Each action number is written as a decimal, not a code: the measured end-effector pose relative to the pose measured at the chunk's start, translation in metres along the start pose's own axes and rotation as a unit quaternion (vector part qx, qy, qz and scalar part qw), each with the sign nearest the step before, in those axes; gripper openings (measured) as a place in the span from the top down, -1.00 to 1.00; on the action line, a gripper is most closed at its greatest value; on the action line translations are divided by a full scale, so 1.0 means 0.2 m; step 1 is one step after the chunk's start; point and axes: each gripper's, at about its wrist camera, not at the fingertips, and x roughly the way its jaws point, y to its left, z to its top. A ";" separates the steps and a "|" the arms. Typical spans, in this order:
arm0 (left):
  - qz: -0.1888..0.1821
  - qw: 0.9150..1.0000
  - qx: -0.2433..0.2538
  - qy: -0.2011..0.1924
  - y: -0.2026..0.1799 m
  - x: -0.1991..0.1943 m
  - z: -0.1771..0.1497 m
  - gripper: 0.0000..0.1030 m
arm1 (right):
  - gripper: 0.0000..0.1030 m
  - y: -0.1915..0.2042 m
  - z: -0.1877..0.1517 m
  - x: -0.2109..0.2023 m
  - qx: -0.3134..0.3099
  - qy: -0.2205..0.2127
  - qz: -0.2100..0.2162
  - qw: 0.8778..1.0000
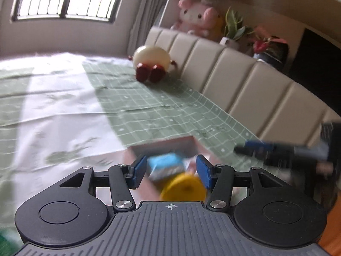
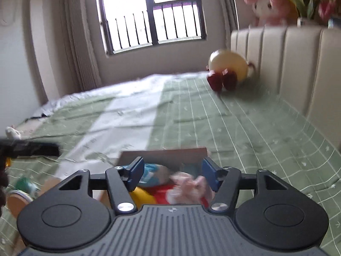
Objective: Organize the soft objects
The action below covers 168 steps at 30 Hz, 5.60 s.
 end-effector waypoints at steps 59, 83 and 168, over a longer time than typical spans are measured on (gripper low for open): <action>0.235 0.957 -0.164 -0.042 0.48 -0.84 -1.09 0.14 | -0.25 1.42 -0.88 -0.04 -0.255 0.030 0.068 0.964; 0.258 0.954 -0.149 -0.015 0.40 -0.85 -1.09 0.14 | -0.36 1.09 -1.00 -0.04 -0.143 0.127 0.013 0.981; -0.032 0.998 0.040 0.022 -0.50 -0.30 -0.57 0.16 | -0.05 0.08 -0.62 -0.64 -0.067 -0.037 -0.073 0.994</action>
